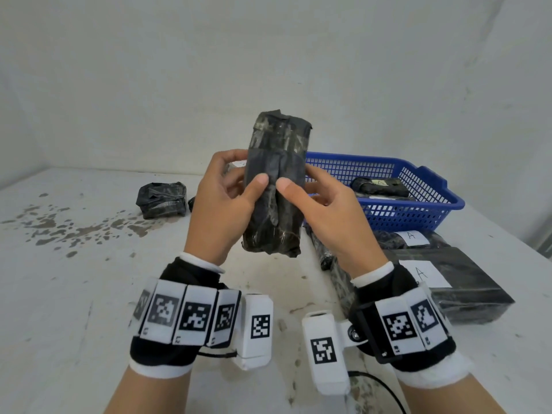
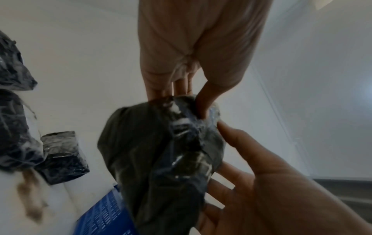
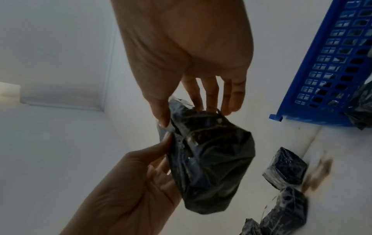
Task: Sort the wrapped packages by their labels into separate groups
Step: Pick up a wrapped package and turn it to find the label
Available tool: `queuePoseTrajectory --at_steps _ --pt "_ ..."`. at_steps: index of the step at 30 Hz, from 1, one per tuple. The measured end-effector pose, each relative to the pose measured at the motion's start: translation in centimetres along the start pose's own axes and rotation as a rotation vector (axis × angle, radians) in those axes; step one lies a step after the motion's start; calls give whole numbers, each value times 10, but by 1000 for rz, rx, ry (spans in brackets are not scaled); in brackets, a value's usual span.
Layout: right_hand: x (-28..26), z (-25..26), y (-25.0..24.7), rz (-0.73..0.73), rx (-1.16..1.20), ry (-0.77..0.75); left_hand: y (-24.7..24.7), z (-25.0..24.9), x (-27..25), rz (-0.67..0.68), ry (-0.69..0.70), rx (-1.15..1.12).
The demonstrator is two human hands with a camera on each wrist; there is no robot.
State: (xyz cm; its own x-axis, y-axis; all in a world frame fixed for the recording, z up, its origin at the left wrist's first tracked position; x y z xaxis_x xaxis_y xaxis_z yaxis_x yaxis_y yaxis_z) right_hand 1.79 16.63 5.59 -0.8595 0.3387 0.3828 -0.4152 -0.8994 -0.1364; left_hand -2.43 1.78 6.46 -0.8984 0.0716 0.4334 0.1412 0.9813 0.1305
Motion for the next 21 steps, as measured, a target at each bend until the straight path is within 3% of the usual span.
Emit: queuePoseTrajectory --at_steps 5,21 --pt "-1 1 -3 -34 -27 -22 0 -5 0 12 84 83" --pt "0 7 -3 -61 -50 -100 8 -15 -8 66 169 131"
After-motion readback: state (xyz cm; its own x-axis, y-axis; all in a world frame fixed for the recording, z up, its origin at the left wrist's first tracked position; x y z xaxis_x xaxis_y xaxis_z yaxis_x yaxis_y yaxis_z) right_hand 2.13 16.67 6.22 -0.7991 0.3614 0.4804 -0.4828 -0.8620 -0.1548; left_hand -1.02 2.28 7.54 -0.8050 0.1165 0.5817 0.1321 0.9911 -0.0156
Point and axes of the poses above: each hand's wrist, its own x-axis towards the middle knuckle, its own y-axis out of the palm, z = x × y, the point moved 6 cm from there along x, towards the middle knuckle, and after that the axes turned 5 degrees about -z, right-handed, at the moved point
